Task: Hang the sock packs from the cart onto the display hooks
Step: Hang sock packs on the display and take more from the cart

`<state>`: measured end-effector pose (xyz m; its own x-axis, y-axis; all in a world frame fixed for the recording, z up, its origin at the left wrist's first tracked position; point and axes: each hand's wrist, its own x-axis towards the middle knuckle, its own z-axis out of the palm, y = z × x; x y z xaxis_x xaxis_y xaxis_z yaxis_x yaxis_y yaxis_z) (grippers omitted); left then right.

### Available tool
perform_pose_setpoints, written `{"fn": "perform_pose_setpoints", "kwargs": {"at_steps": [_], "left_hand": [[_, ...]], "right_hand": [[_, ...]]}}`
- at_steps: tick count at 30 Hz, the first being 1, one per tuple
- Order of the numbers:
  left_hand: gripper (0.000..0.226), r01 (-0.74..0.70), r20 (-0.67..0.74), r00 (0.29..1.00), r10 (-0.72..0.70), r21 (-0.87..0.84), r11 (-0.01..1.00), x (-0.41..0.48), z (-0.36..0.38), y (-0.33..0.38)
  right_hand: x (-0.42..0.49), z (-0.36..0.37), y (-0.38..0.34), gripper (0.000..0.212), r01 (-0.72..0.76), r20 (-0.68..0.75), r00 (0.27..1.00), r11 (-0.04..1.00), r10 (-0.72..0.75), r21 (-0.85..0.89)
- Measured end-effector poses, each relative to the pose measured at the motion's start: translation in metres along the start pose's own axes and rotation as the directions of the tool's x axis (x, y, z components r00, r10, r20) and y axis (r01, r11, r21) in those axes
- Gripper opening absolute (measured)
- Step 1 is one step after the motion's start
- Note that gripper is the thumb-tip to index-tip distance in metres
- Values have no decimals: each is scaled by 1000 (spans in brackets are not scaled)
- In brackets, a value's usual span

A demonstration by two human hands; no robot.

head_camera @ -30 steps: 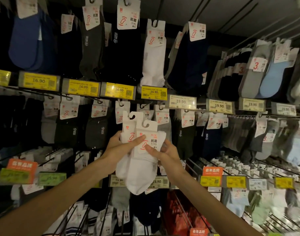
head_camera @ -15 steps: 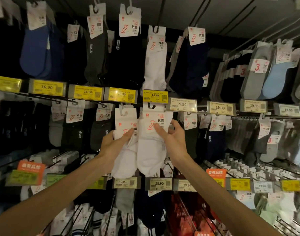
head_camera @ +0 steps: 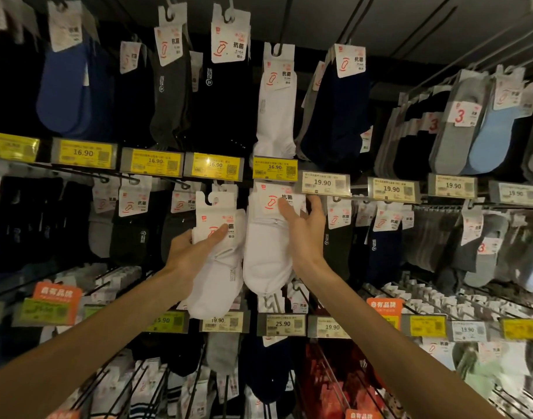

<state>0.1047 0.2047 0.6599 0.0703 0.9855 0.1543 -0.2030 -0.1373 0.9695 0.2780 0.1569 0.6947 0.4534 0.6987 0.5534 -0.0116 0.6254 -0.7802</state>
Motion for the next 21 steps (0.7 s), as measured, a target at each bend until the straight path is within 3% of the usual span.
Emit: {"fn": "perform_pose_setpoints", "kwargs": {"at_steps": [8, 15, 21], "left_hand": [[35, 21, 27, 999, -20, -21, 1000, 4, 8, -3], [37, 16, 44, 999, -15, -27, 999, 3, 18, 1], [38, 21, 55, 998, -20, -18, 1000, 1, 25, 0]], "right_hand": [[2, 1, 4, 37, -26, -73, 997, 994, 34, 102], [7, -10, 4, 34, -35, 29, 999, 999, 35, 26], [15, -9, 13, 35, -85, -11, 996, 996, 85, 3]]}}
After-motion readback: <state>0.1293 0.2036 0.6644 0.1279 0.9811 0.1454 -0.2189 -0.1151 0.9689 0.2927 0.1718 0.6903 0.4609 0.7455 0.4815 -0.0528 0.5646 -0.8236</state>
